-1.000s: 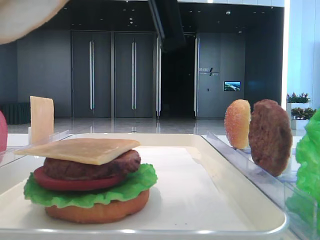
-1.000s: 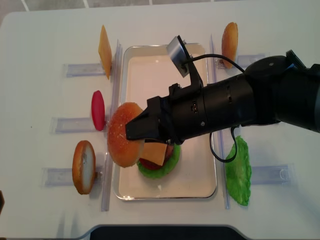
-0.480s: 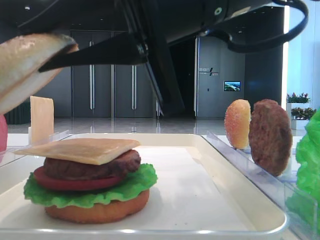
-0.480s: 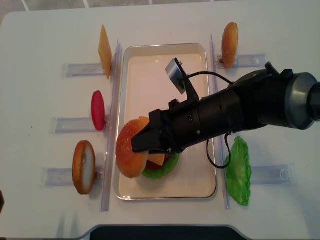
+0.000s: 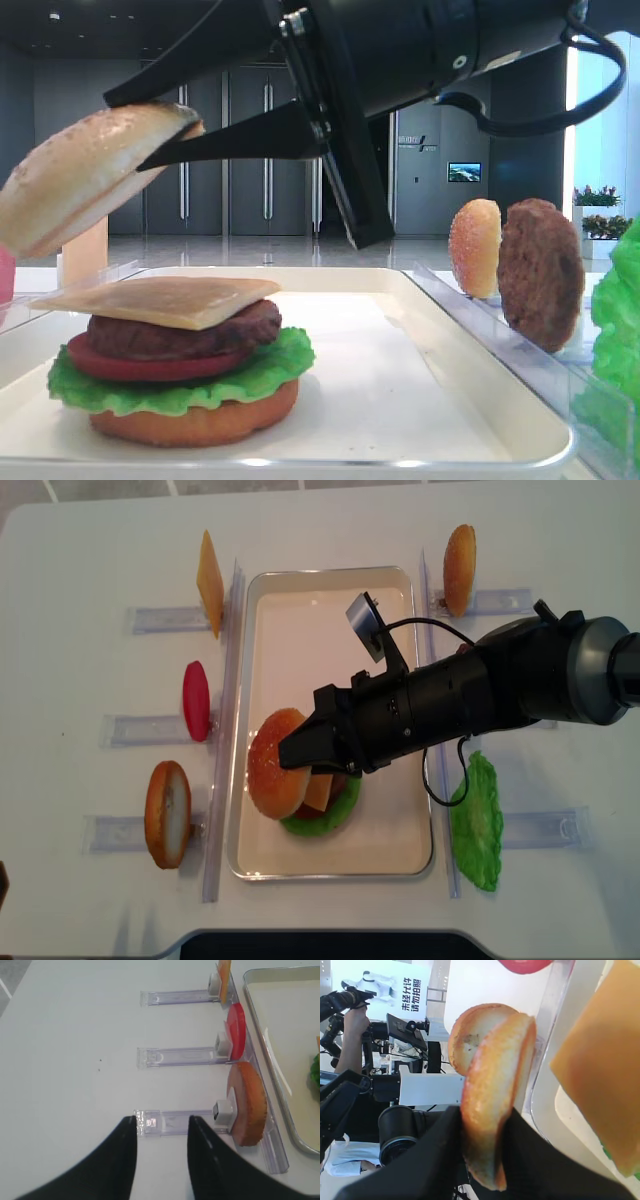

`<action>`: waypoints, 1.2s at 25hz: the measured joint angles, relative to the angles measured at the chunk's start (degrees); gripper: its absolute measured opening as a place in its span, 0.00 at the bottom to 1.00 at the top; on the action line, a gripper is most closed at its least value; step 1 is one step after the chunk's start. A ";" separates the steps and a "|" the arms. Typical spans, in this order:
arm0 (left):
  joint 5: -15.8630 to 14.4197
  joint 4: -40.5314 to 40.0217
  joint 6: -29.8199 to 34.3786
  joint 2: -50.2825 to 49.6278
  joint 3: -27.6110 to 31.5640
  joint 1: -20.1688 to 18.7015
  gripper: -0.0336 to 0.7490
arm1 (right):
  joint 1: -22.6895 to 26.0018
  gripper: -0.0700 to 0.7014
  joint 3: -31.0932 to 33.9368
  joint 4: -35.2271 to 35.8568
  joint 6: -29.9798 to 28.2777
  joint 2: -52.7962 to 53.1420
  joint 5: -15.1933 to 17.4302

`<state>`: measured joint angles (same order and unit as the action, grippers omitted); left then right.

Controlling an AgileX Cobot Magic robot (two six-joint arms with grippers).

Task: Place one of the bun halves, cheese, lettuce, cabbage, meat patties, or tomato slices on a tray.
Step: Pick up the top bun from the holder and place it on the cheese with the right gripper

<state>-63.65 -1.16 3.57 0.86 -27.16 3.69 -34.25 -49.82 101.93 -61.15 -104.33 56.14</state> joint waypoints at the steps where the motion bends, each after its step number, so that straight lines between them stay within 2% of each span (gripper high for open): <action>1: 0.00 0.00 0.00 0.00 0.00 0.00 0.38 | 0.05 0.37 0.00 0.00 -0.06 -0.20 0.18; 30: 0.00 0.00 0.00 0.00 0.00 0.00 0.38 | 0.67 0.36 0.00 -2.13 -2.34 -1.99 -0.07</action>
<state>-63.65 -1.16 3.57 0.86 -27.16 3.69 -33.58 -49.82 99.80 -63.49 -106.31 56.08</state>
